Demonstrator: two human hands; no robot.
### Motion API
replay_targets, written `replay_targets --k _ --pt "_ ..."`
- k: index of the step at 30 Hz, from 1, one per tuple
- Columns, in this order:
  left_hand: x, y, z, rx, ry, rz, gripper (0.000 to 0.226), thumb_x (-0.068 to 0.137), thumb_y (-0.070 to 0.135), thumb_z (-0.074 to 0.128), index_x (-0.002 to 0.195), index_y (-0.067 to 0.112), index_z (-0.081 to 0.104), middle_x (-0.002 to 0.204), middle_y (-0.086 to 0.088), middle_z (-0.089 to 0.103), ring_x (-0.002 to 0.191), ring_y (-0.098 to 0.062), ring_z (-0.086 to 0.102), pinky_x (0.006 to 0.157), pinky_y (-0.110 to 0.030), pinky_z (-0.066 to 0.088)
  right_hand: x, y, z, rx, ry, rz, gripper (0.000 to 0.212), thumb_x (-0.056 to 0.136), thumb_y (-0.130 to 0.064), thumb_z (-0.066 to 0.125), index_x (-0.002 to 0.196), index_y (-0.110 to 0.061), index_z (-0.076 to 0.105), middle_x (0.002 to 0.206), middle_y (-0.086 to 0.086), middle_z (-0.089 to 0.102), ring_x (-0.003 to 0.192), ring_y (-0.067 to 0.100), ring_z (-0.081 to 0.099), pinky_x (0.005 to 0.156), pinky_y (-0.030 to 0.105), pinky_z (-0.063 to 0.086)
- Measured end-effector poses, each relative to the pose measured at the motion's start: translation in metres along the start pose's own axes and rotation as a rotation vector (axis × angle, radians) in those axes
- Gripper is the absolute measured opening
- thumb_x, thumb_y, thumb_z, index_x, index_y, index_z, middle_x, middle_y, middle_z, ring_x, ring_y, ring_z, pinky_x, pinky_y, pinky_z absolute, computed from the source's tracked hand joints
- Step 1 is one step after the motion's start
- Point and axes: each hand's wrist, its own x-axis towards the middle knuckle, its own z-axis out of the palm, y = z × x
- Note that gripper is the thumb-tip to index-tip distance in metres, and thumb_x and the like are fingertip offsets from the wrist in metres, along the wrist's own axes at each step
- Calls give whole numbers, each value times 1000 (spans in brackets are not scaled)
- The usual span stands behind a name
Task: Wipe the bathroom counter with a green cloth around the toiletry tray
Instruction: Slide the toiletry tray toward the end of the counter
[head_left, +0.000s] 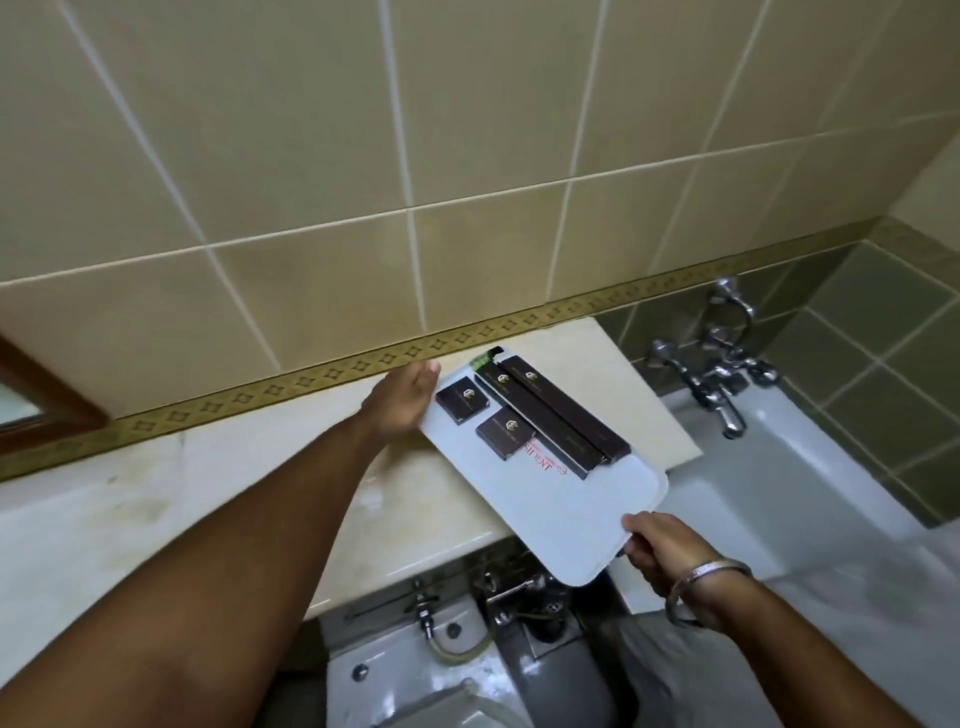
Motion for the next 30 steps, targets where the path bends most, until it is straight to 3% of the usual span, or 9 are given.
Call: replay_targets --k 3,5,8,15,20,24,27,30 --pt "22 35 32 60 -94 32 45 102 47 34 142 26 43 144 -5 53 132 -30 48 109 -45 34 10 5 -35 49 80 23 41 92 -19 43 51 -15 44 41 -2 31 34 10 21 34 18 19" --pt "33 53 49 141 -152 49 52 103 45 32 152 32 25 152 1 46 140 -29 39 111 -43 24 19 6 -53 70 128 32 40 91 -20 43 51 -15 44 40 -3 31 32 10 21 34 17 19" --pt "54 72 63 211 -232 89 56 104 39 33 156 28 17 156 0 40 144 -28 34 112 -41 19 36 6 -69 71 145 55 39 91 -23 42 54 -15 44 41 -3 33 32 10 22 34 17 17" --pt "97 94 64 230 -385 102 60 104 18 43 156 7 16 159 -17 30 144 -31 34 116 -42 30 67 -7 -76 73 115 76 38 93 -24 42 56 -15 45 43 -2 35 31 11 24 35 17 16" --pt "92 94 67 327 -317 110 57 103 17 43 155 10 19 151 -18 44 141 -35 38 118 -46 21 86 -6 -70 105 -4 66 39 99 -33 40 69 -11 52 45 -1 50 33 10 28 39 24 17" --pt "81 89 72 297 -296 78 55 99 18 49 150 15 28 145 -15 50 134 -35 45 111 -47 35 90 -3 -66 150 -40 84 41 100 -40 40 73 -12 53 47 -2 56 33 10 33 33 17 19" --pt "57 85 75 394 -265 39 65 100 26 45 157 19 13 159 -11 32 145 -33 30 117 -50 26 84 0 -65 132 14 36 45 99 -45 40 75 -10 56 49 1 60 36 14 37 32 15 22" --pt "14 66 63 462 -126 46 68 100 32 44 158 21 9 164 -6 23 148 -28 25 117 -46 23 69 7 -56 -139 184 -100 57 99 -46 37 66 -7 61 47 6 63 38 19 50 43 24 37"
